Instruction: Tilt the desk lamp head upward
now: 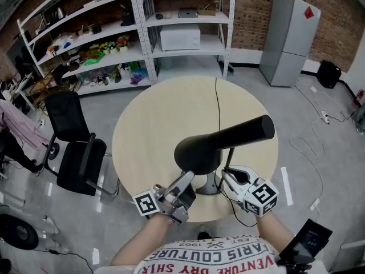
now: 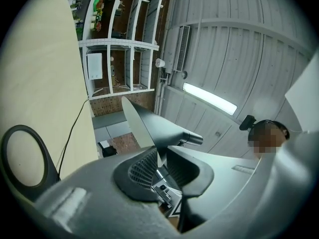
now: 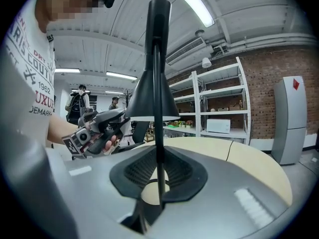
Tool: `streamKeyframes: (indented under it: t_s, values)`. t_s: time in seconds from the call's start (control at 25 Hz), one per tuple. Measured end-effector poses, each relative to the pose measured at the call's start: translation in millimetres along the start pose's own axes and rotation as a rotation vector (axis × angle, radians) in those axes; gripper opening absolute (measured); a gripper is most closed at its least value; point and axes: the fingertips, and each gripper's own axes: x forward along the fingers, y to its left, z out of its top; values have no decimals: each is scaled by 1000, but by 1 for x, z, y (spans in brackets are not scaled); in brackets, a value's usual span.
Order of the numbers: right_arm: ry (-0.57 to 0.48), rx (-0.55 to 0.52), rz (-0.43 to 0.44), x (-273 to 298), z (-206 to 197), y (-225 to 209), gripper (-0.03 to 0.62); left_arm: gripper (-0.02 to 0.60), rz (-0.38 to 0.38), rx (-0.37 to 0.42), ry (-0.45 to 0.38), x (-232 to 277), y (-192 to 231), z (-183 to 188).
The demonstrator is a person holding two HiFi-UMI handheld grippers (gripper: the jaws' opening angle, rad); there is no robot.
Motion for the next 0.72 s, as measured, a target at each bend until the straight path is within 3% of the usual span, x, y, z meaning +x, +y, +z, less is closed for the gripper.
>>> streamKeyframes:
  t_s: [0.72]
  values:
    - [8, -2, -24, 3, -6, 2, 46, 58, 24, 54, -14, -3, -6, 27]
